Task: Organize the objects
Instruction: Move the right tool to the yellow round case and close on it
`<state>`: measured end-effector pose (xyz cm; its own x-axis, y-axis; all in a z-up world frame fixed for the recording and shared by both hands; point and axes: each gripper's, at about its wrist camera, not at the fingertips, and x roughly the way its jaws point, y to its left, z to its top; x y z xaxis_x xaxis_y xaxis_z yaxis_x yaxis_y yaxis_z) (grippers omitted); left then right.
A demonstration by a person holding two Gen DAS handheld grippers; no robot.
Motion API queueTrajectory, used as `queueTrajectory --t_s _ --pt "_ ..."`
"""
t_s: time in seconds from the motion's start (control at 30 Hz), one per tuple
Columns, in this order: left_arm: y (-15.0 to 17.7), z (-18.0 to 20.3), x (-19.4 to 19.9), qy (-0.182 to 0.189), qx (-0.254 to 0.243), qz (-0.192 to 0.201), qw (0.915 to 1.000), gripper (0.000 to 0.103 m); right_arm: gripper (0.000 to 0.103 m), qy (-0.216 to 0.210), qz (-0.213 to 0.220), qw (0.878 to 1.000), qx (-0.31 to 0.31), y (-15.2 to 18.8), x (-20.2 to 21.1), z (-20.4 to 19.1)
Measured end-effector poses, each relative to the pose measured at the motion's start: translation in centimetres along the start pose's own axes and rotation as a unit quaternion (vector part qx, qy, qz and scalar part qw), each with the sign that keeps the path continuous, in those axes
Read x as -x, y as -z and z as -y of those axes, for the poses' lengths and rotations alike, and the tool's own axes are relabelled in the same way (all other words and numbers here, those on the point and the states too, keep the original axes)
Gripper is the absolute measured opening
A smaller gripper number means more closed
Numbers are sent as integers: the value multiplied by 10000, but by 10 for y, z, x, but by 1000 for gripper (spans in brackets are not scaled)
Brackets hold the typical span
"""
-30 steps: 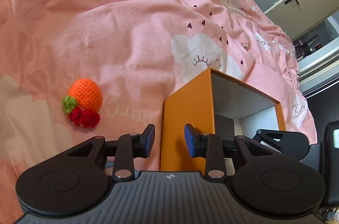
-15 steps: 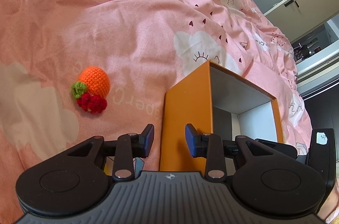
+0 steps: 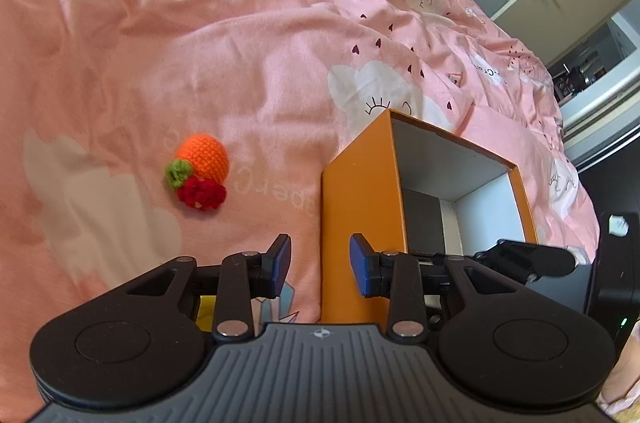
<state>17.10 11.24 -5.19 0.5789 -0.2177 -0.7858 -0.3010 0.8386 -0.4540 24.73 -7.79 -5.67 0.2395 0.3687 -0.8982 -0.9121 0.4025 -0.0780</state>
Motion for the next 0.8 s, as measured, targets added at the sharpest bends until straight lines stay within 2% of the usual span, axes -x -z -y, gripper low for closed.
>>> queueTrajectory --t_s 0.2,0.27,0.37,0.57,0.67,0.8 --pt "-7 -7 38 -21 -355 149 9993 40 53 449 672 9954 -506 -11 42 -8" --pt "-9 -12 50 -135 -428 231 9987 40 49 468 942 9922 -662 -18 55 -12" --pt "-10 -23 64 -272 -442 321 9981 40 49 370 1224 9880 -866 -28 68 -23" --pt "6 -42 67 -634 -444 449 9960 40 47 266 1486 9849 -853 -41 70 -80" --pt "18 -45 60 -977 -736 441 9915 40 47 46 1484 9843 -959 -42 58 -108" --pt "34 -48 54 -1408 -1113 452 9827 39 46 239 1405 9843 -1039 -41 32 -137"
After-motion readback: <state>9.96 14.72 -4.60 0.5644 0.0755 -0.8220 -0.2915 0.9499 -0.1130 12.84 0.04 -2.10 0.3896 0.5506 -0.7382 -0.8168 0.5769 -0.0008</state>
